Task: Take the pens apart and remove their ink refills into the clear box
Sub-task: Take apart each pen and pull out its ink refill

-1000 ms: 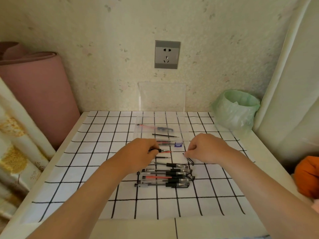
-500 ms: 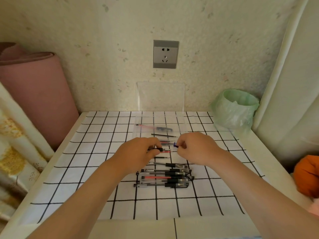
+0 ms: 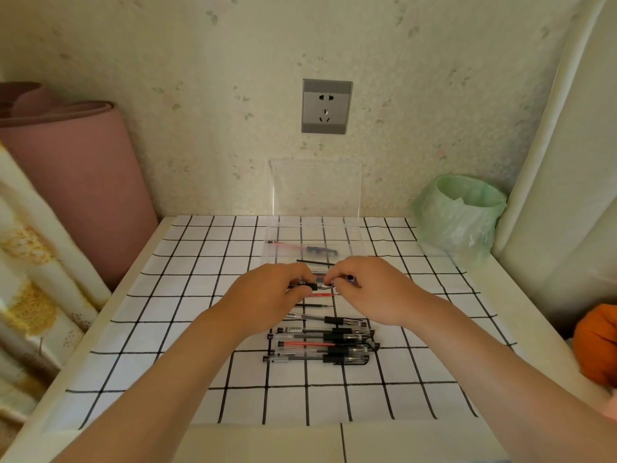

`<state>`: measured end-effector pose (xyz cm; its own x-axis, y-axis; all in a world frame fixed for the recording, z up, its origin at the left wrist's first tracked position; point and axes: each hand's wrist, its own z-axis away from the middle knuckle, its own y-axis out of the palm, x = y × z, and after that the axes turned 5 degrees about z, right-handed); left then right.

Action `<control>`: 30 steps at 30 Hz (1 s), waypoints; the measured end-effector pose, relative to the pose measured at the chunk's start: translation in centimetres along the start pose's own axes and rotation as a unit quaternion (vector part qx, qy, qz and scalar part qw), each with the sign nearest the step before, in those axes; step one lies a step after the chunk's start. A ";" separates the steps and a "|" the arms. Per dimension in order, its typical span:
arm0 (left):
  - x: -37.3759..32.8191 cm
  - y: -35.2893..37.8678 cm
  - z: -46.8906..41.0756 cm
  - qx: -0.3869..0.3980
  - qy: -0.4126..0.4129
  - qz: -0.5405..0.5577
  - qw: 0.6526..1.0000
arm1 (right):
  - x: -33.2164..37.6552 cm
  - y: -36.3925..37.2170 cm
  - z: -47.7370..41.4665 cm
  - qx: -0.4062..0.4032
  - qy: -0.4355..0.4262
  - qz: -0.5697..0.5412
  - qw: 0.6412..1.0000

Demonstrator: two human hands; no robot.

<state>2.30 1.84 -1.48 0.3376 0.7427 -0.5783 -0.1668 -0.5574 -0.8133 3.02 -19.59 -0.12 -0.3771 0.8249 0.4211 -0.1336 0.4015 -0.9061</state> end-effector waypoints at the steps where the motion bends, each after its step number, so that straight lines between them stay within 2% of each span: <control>1: 0.0 0.0 0.0 0.001 0.000 0.003 1.000 | 0.0 0.0 0.0 0.000 0.000 0.001 1.000; 5: -0.1 -0.2 0.0 0.000 -0.006 0.011 1.000 | 0.0 -0.3 0.0 -0.001 0.011 0.016 1.000; 10: -0.2 -0.2 0.1 0.002 -0.001 0.020 1.000 | 0.4 0.0 0.1 0.004 0.012 -0.018 1.000; 15: -0.4 -0.2 0.0 0.011 -0.017 0.074 0.997 | 1.0 0.2 0.2 0.007 0.003 -0.054 0.998; 21: -0.4 -0.6 0.1 0.036 -0.028 0.094 0.995 | 0.6 -0.2 0.0 -0.028 0.013 -0.043 0.999; 25: -0.3 -0.8 0.3 0.031 -0.016 0.088 0.995 | 0.8 0.2 0.3 -0.034 -0.040 0.063 0.997; 28: -0.2 -1.0 0.5 0.003 -0.004 0.104 0.995 | 1.0 0.6 0.4 -0.061 -0.078 0.052 0.994; 30: -0.2 -1.2 0.8 -0.013 0.005 0.105 0.994 | 1.1 0.8 0.4 -0.056 -0.071 0.008 0.996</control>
<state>1.71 2.58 -0.45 0.3079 0.6057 -0.7337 -0.2112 -0.7084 -0.6734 2.11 -18.56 -0.43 -0.5048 0.7702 0.3900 -0.0267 0.4376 -0.8988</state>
